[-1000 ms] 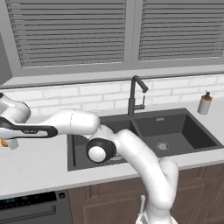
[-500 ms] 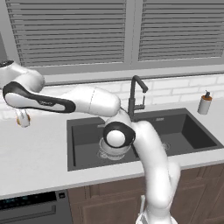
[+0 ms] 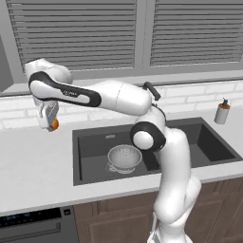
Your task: Put the colander in the sink, put the tangerine in the colander, and turn on the sink faucet and pour water over the colander.
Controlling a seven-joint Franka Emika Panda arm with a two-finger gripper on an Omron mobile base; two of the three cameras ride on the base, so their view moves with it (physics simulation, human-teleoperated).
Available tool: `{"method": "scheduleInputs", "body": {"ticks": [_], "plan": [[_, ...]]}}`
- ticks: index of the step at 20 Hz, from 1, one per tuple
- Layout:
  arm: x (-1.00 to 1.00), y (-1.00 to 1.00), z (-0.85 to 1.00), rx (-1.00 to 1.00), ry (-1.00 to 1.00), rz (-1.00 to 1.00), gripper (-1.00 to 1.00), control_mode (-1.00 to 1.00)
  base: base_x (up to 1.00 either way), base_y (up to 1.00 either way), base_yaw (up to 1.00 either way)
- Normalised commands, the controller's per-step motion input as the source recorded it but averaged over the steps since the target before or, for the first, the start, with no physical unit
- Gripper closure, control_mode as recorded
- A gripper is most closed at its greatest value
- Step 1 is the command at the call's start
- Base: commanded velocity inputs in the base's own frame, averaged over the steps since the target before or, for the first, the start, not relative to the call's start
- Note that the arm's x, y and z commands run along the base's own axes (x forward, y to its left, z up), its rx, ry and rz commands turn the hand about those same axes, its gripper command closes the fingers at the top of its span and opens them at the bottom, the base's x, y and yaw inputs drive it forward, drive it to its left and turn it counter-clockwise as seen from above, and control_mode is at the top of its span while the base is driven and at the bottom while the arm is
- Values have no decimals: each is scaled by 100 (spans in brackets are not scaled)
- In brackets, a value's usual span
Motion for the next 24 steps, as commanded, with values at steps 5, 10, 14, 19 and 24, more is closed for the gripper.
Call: {"method": "scheduleInputs", "body": {"ticks": [5,10,14,19,24], "plan": [[0,-100,-48,5,3,-38,100,-100,0,0,0],[0,-100,-61,-1,-17,-29,100,-100,0,0,0],[0,-100,-62,-4,-30,-21,100,-100,0,0,0],[25,-79,-38,-1,-11,-21,100,-100,0,0,0],[82,-71,-3,0,8,-21,100,-100,0,0,0]]}}
